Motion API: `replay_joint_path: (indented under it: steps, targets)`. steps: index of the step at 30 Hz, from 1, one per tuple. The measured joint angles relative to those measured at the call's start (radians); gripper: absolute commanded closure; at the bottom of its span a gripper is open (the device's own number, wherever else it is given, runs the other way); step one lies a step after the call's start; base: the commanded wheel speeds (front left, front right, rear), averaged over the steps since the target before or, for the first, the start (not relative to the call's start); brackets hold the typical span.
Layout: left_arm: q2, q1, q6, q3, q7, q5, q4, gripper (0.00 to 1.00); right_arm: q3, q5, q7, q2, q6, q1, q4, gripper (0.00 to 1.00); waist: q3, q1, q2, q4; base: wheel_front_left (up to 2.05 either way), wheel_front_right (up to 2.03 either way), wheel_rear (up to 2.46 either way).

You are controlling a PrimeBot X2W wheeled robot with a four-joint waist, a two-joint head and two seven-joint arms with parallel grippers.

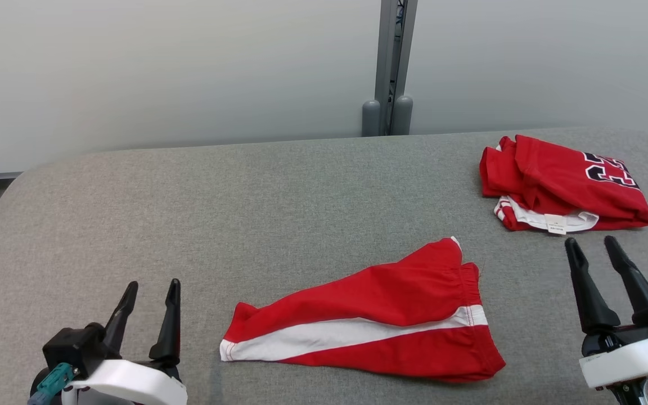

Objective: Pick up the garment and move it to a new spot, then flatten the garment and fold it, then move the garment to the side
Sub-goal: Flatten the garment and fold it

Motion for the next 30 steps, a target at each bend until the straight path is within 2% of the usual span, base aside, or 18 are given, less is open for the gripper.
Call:
replay_joint_path:
  steps: [5,8,11,17,30]
  targets:
    - [-0.009,0.029,0.017,0.027,-0.049,0.0,-0.039,0.0,-0.088,-0.181,-0.128,0.128,0.0,0.036,0.029,0.0,0.0,0.0,0.0,-0.003,0.0,0.0,0.0]
    - [-0.014,0.048,0.017,0.033,-0.063,0.008,-0.047,0.0,-0.115,-0.284,-0.163,0.157,0.0,0.05,0.04,0.0,0.001,0.0,0.0,-0.002,0.0,0.0,0.0]
    - [-0.029,0.052,0.017,0.04,-0.074,0.021,-0.056,0.0,-0.122,-0.334,-0.175,0.184,0.0,0.06,0.055,0.0,0.003,0.0,0.0,-0.001,0.0,0.0,0.0]
    - [-0.066,0.058,0.003,0.07,-0.08,0.058,-0.066,0.0,-0.094,-0.401,-0.178,0.191,0.0,0.059,0.075,0.0,0.0,0.0,0.0,-0.002,0.0,0.0,0.0]
    - [-0.106,0.059,-0.046,0.106,-0.081,0.12,-0.048,0.0,-0.075,-0.409,-0.178,0.183,0.0,0.044,0.107,0.0,0.0,0.0,0.0,0.005,0.0,0.0,0.0]
